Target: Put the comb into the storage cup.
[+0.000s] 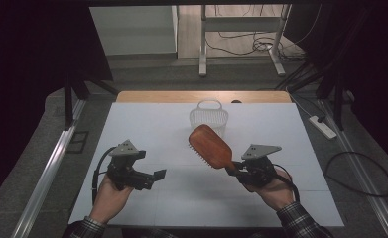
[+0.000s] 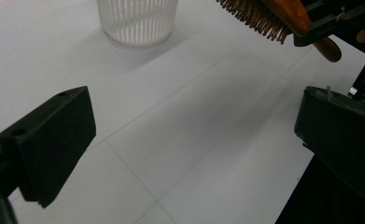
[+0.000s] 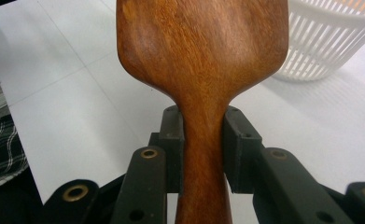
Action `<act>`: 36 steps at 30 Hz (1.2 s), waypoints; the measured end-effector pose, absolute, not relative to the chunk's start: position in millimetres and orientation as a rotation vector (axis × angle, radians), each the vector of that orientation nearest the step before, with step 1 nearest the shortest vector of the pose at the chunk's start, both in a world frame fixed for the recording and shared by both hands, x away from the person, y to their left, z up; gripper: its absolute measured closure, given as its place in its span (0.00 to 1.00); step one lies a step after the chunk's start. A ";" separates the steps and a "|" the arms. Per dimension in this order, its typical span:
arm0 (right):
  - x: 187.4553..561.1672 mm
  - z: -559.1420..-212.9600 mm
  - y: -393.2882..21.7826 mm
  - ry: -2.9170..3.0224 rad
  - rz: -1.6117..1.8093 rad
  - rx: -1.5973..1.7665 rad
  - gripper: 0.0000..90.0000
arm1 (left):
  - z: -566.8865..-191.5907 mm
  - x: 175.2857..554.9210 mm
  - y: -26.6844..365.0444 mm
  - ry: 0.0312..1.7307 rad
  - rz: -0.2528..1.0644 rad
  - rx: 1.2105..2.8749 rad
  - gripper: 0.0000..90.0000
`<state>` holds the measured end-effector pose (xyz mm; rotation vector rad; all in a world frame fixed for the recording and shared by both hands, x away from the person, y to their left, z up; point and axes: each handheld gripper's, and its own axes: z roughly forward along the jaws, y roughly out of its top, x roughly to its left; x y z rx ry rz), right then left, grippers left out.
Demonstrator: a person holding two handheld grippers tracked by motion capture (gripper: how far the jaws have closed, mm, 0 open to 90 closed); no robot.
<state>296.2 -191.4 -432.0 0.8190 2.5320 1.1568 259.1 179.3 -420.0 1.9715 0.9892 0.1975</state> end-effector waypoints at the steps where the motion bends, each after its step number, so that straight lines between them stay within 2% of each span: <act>1: 296.1 -431.6 -190.9 2.529 1.162 0.820 0.80 | -419.0 260.4 177.1 0.988 0.196 1.971 0.00; 36: 287.4 -430.2 -169.5 2.522 1.263 0.769 0.80 | -423.1 306.3 129.4 0.952 -0.112 1.903 0.00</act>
